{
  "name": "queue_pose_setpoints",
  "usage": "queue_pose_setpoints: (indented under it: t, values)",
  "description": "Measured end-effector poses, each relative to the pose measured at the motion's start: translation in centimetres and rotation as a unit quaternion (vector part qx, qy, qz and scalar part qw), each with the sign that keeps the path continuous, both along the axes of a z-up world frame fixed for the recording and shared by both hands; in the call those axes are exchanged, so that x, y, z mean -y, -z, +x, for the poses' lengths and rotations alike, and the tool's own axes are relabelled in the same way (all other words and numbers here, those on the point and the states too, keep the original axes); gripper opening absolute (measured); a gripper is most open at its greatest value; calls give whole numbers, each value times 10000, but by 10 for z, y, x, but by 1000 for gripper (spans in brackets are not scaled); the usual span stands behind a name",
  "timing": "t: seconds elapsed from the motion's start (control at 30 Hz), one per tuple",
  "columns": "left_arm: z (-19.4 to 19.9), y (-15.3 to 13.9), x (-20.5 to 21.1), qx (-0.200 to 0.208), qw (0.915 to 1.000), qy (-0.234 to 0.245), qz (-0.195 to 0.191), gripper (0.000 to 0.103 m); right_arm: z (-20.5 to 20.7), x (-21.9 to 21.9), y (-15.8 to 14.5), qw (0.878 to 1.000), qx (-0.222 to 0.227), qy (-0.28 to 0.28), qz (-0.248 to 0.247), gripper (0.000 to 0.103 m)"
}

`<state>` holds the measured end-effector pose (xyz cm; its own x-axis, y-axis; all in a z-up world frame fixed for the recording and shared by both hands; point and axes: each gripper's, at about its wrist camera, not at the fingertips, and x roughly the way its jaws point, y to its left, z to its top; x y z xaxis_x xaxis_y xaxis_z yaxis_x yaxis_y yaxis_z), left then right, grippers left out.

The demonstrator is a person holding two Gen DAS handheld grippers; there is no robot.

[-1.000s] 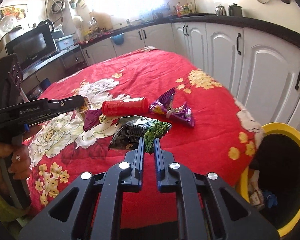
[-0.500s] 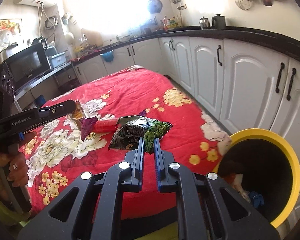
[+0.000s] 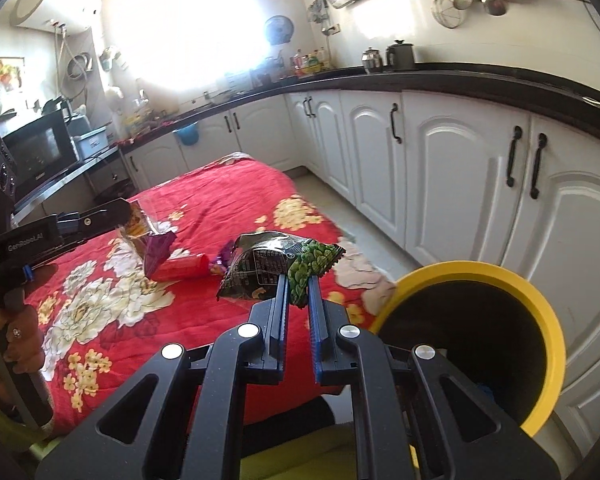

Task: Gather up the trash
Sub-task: 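Carry the purple wrapper with the left tool while the right tool carries the green packet over the bin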

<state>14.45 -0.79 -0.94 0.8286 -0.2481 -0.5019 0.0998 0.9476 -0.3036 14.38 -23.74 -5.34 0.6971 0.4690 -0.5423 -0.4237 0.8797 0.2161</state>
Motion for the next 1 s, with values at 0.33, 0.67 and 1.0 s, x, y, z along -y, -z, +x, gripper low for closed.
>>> queue_pose_setpoints:
  t: [0.33, 0.67, 1.0]
  values:
    - [15, -2, 36, 55, 9996, 270, 45, 4, 1, 39, 2, 9992, 34, 405, 52, 9]
    - [29, -3, 77, 104, 9983, 545, 178, 4, 2, 82, 7, 9963, 4, 845, 183, 9]
    - [44, 8, 116, 54, 9960, 821, 357, 4, 1, 122, 18, 9915, -73, 1283, 217, 9]
